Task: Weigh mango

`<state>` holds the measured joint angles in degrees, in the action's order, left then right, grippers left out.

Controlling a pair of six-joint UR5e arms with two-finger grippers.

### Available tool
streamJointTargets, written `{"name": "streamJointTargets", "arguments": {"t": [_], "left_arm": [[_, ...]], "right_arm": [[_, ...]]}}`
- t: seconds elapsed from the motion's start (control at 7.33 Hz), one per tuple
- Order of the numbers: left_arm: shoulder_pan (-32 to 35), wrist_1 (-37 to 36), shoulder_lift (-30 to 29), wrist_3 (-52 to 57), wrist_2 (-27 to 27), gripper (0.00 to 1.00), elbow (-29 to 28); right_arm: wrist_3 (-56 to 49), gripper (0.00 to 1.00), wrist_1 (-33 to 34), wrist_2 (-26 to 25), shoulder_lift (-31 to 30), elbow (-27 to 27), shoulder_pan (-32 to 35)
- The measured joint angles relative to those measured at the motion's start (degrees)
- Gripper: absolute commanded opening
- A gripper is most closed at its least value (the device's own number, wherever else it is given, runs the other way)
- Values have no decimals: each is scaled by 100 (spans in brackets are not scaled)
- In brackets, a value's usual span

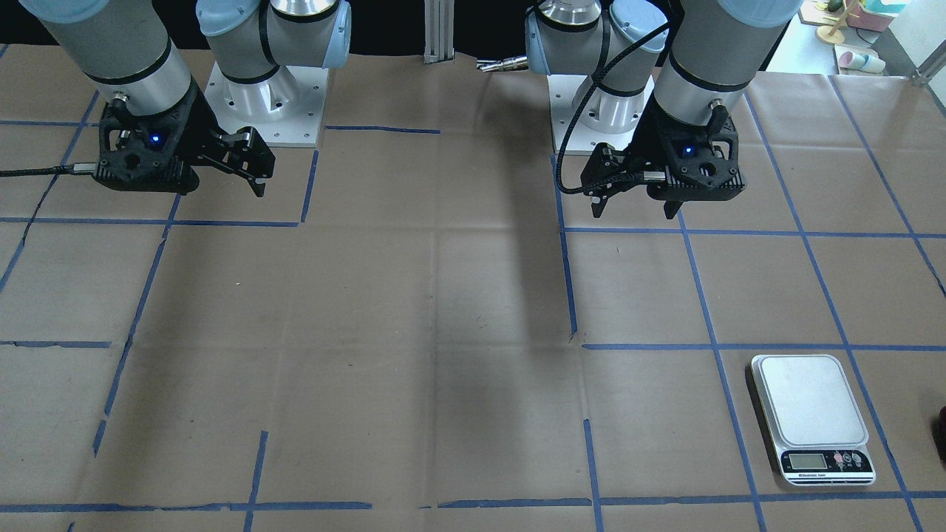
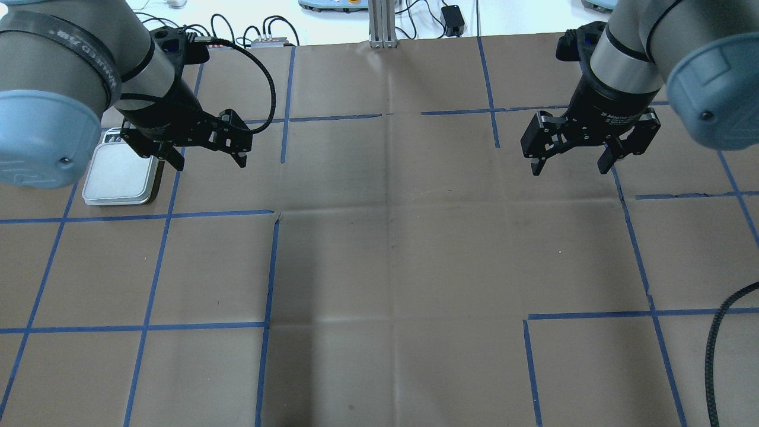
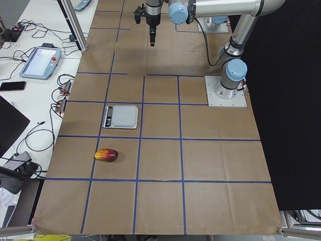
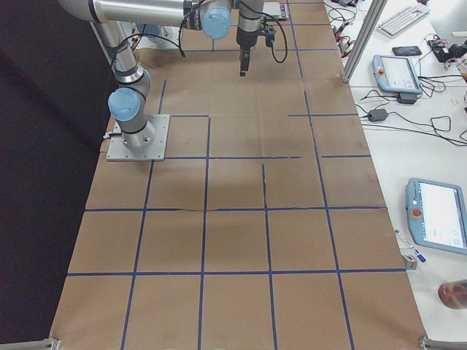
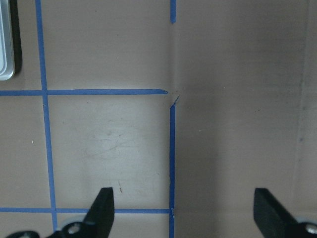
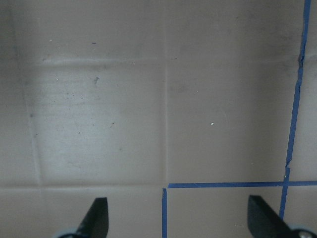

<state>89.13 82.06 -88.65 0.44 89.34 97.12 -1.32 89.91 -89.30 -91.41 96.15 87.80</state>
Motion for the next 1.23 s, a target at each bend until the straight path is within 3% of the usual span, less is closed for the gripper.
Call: {"name": "streamJointTargets", "arguments": {"t": [0.55,0.82,1.23], "left_arm": [[-386,-68,-348,118,-31,100,-245],[-1265,-69,-796,785,-54,100,-712],[-2788,-126,-1828,2696,-52,100,-1608]], "right_arm": [[0,100,0,0,0,0,0],[0,100,0,0,0,0,0],[0,100,0,0,0,0,0]]}}
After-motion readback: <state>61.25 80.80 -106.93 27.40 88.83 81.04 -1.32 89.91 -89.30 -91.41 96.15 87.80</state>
